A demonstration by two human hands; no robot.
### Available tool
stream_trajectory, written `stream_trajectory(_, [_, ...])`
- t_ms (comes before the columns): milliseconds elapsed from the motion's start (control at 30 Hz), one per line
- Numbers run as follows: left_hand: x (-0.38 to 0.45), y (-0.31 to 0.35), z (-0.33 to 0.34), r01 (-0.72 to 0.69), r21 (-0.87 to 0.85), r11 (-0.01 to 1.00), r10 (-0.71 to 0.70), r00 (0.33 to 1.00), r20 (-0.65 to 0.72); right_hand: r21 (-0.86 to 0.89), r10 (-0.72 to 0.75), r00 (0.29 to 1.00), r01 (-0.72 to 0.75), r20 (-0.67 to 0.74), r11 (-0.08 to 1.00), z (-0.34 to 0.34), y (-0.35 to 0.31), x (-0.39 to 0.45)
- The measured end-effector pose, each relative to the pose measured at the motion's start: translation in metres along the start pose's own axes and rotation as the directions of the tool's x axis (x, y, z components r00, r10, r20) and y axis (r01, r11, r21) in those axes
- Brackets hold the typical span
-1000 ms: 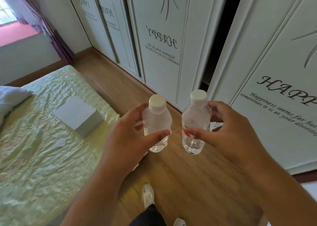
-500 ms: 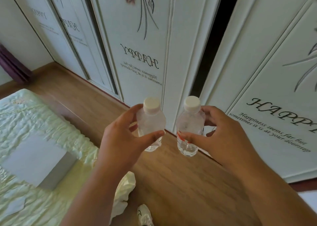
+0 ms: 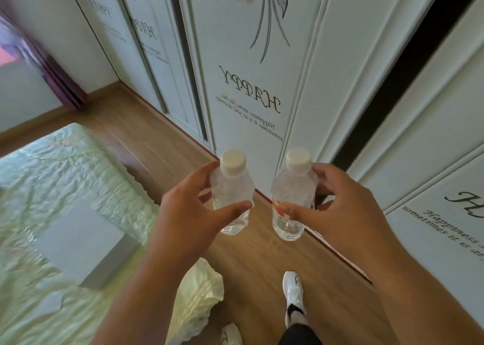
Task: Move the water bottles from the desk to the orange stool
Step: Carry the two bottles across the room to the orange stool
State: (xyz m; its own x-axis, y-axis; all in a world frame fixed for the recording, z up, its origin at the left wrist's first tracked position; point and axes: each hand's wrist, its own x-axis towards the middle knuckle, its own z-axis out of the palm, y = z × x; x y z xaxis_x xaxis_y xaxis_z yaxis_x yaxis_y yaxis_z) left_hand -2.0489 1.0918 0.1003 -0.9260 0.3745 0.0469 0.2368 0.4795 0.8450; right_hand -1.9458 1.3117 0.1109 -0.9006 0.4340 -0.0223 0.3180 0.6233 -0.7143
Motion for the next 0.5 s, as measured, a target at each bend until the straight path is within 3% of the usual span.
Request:
stream_trajectory(200, [0.041, 0.015, 0.004, 0.074, 0.051, 0.996, -0.064, 0.982, -0.179, 0.052, -0.136, 0.983, 0.131, 0.119, 0.99, -0.002, 0.003, 0.087])
stream_trajectory(500, [0.094, 0.049, 0.032, 0.179, 0.048, 0.983, -0.14, 0.886, -0.443, 0.101, -0.393, 0.882, 0.38, 0.261, 0.92, -0.029, -0.002, 0.211])
